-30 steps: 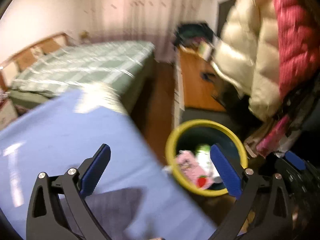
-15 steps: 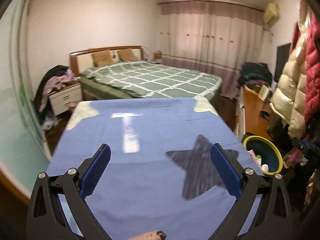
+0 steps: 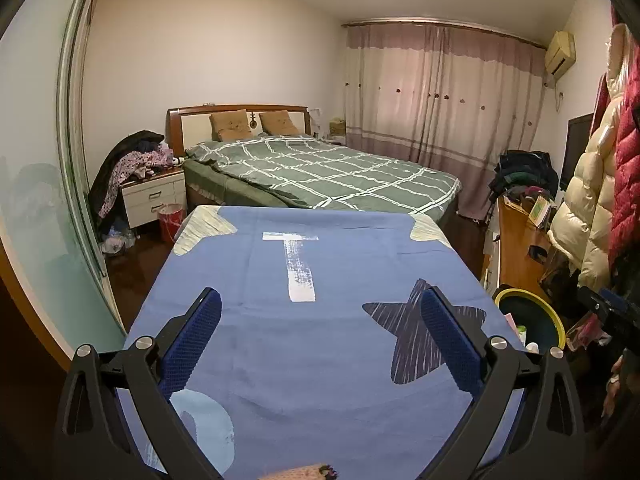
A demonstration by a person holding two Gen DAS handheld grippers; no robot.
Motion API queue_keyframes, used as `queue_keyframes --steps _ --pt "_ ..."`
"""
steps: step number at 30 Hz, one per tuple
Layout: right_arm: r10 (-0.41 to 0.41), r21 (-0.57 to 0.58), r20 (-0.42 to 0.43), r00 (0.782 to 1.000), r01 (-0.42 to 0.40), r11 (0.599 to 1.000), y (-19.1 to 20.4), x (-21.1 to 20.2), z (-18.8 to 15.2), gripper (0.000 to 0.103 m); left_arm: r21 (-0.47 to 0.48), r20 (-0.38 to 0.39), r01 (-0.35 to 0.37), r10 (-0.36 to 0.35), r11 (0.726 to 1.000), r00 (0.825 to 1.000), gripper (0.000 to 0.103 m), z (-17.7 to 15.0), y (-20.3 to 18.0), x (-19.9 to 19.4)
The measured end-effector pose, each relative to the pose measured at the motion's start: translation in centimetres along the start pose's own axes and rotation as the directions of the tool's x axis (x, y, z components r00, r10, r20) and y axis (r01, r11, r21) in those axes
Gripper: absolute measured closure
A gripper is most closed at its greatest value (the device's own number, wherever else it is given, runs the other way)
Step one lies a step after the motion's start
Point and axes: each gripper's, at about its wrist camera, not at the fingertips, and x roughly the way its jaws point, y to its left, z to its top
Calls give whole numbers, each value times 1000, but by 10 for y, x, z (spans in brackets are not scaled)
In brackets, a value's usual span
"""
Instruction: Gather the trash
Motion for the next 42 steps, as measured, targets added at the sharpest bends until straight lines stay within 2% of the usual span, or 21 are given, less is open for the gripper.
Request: queue_keyframes --steps 42 --pt "15 0 -17 1000 -15 1000 4 10 -1 21 2 -28 -34 34 999 999 5 -2 -7 18"
